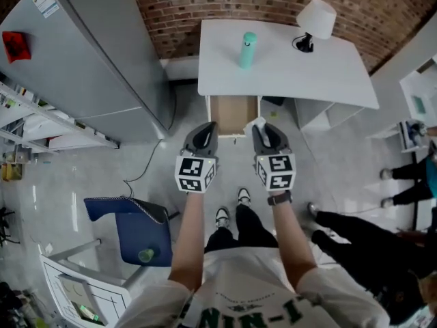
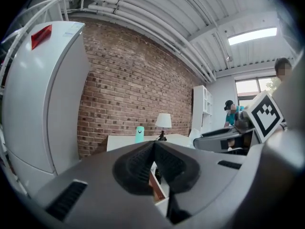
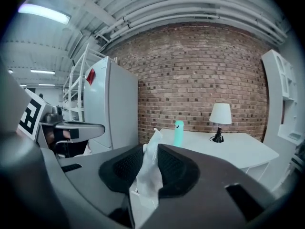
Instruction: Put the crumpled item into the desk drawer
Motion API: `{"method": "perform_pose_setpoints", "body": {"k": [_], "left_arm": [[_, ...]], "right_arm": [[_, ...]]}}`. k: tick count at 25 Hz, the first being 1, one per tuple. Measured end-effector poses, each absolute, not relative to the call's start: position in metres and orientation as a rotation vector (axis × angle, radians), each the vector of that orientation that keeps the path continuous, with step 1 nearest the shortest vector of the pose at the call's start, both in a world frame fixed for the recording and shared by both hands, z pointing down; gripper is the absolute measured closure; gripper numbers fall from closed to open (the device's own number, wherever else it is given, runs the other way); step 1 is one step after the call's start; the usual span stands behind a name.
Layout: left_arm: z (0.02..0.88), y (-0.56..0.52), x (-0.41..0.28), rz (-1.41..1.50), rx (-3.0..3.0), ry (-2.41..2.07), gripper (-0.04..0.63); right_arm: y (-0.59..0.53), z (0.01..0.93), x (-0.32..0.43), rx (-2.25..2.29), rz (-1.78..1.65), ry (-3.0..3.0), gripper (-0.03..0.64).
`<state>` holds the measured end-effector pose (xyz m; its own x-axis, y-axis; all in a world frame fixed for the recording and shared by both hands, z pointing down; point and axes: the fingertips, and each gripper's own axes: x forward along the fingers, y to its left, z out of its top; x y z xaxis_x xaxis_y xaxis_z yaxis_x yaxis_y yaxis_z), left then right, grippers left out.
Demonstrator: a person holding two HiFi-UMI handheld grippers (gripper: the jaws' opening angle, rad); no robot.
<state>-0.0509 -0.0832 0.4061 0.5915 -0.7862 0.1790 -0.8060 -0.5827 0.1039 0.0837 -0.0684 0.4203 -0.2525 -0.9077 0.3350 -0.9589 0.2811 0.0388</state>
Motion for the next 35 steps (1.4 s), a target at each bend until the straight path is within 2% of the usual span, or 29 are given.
{"method": "perform_pose_setpoints", "body": {"k": [19,35], "left_arm": [[0.571,-0.191,-0.029,0.326,2.513,-1.258,0.597],[0.698,-0.246,-0.013,0.398,2.436,-1.232,0.597]], "right_arm": [[-0.196,0.623,0.053,1.336,0.435,-2.206,0.534],[-0.26,0.786,0.082,1.118,0.492,-2.108,0.534]]}}
